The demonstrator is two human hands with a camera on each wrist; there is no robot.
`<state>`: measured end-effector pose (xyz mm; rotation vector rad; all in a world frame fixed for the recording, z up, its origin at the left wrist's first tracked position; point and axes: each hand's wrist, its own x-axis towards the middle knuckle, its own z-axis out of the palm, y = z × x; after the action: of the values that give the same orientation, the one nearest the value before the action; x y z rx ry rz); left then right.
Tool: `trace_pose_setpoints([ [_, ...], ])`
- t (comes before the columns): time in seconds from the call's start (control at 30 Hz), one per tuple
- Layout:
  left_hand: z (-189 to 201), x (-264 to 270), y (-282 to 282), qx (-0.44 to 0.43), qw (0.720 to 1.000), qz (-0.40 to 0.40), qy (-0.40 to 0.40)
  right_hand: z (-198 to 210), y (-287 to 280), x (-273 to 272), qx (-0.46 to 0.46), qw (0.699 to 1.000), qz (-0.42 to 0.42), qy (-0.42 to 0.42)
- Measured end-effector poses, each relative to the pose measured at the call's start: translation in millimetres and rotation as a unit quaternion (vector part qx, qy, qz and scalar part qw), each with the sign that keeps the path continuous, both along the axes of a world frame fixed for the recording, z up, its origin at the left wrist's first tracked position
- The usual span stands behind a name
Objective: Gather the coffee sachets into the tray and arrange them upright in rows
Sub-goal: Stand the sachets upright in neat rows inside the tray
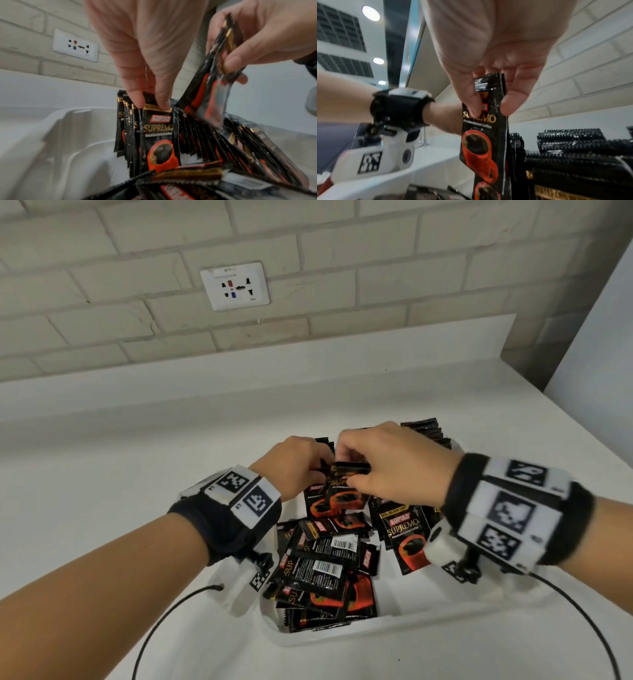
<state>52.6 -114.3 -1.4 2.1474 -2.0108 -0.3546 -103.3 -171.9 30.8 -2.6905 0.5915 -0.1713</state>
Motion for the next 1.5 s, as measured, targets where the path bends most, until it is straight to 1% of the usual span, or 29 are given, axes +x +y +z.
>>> trace_pose_setpoints([
  [0.17, -1.4, 6.9, 4.8, -0.024, 0.998, 0.036, 0.055, -16.1, -1.4, 30.0, -0.07, 0.994, 0.043, 0.076],
  [0.27, 0.0, 11.1, 8.6, -0.046, 0.993, 0.059, 0.087, -22.6, -1.2, 39.8, -0.08, 0.991, 0.052, 0.097],
  [0.4, 6.8, 11.2, 19.5, -0.076, 0.988, 0.09, 0.097, -26.9, 0.8, 45.0, -0.084, 0.986, 0.07, 0.127],
  [0.47, 8.7, 11.0, 27.3, -0.05, 0.989, 0.103, 0.093, -27.3, 1.2, 47.3, -0.083, 0.985, 0.071, 0.131],
  [0.57, 8.9, 12.2, 38.8, 0.011, 0.982, 0.142, 0.125, -29.4, 0.7, 50.6, -0.063, 0.986, 0.071, 0.135],
  [0.6, 9.1, 12.5, 42.2, 0.03, 0.981, 0.146, 0.124, -30.7, 0.2, 51.0, -0.057, 0.987, 0.073, 0.134],
  [0.67, 7.2, 10.2, 48.4, 0.086, 0.983, 0.12, 0.104, -33.0, -1.4, 51.4, -0.048, 0.987, 0.071, 0.135],
  [0.73, 4.6, 1.9, 52.5, 0.147, 0.983, 0.057, 0.091, -34.7, -4.5, 52.6, -0.046, 0.988, 0.059, 0.138],
  [0.8, 0.5, -8.3, 53.8, 0.186, 0.979, -0.008, 0.082, -34.0, -6.1, 54.5, -0.043, 0.988, 0.047, 0.139],
  [0.87, -4.7, -16.7, 50.8, 0.186, 0.979, -0.049, 0.062, -32.9, -6.3, 56.7, -0.049, 0.988, 0.043, 0.139],
  [0.93, -12.0, -22.4, 47.1, 0.178, 0.98, -0.07, 0.058, -33.4, -6.5, 58.7, -0.05, 0.988, 0.046, 0.141],
  [1.0, -22.2, -24.4, 44.2, 0.196, 0.976, -0.074, 0.06, -33.8, -7.6, 60.4, -0.05, 0.987, 0.05, 0.143],
  [1.13, -34.5, -30.0, 43.2, 0.279, 0.958, -0.058, -0.004, -32.6, -10.1, 62.1, -0.052, 0.986, 0.054, 0.147],
  [1.23, -36.8, -36.0, 43.1, 0.286, 0.958, -0.028, -0.019, -31.2, -8.8, 64.3, -0.054, 0.986, 0.053, 0.152],
  [1.33, -37.4, -39.2, 44.9, 0.274, 0.961, -0.003, -0.023, -32.3, -7.1, 67.5, -0.061, 0.984, 0.057, 0.157],
  [1.5, -32.0, -41.5, 48.4, 0.278, 0.96, -0.001, -0.025, -33.3, -2.6, 67.1, -0.065, 0.982, 0.06, 0.166],
])
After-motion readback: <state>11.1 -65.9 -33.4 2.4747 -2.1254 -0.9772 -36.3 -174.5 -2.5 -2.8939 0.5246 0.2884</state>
